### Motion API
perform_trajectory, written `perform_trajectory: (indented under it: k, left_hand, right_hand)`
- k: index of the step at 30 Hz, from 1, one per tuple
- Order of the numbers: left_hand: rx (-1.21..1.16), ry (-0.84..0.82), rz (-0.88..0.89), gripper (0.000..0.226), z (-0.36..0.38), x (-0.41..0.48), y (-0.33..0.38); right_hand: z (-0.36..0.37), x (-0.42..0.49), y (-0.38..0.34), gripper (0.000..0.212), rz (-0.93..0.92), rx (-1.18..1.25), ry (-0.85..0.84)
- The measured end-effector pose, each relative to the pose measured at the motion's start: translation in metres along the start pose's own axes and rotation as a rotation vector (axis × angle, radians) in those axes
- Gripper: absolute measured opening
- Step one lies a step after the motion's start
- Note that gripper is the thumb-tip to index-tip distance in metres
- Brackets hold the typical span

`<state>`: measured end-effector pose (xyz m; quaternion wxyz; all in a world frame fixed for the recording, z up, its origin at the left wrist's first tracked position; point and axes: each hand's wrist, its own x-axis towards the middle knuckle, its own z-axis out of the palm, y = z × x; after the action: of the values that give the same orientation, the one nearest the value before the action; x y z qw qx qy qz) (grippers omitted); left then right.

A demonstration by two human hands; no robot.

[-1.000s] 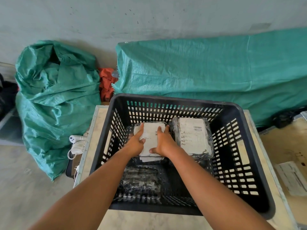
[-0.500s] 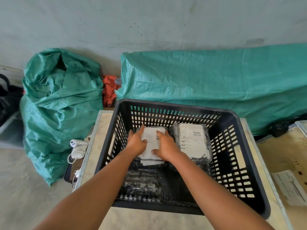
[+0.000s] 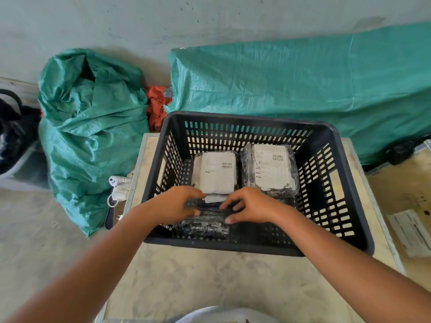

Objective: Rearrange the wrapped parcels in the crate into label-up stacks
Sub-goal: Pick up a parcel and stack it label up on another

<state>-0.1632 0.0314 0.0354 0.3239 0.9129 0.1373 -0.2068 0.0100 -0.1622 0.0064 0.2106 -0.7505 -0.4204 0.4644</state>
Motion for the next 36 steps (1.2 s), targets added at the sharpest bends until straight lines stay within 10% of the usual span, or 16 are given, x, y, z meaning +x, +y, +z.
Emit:
perform_trajectory:
  k: [6,17,36]
  left_hand:
    - [0.088,-0.349,-0.008,0.057,0.019,-0.001,-0.011]
    - [0.326,-0.21,-0.07,0.104,0.027,0.014,-0.018]
    - [-0.16,0.013,0.185,0.058,-0.082,-0.011,0.022]
  right_hand:
    - [0.024,0.006,0.0,0.052,-0.086,-0.109,-0.14]
    - [0.016,0.014,0.022,0.041,-0.046,0.293,0.013]
    - [-0.03,-0.025,-0.02,0.037,-0.308,0.364,0.281]
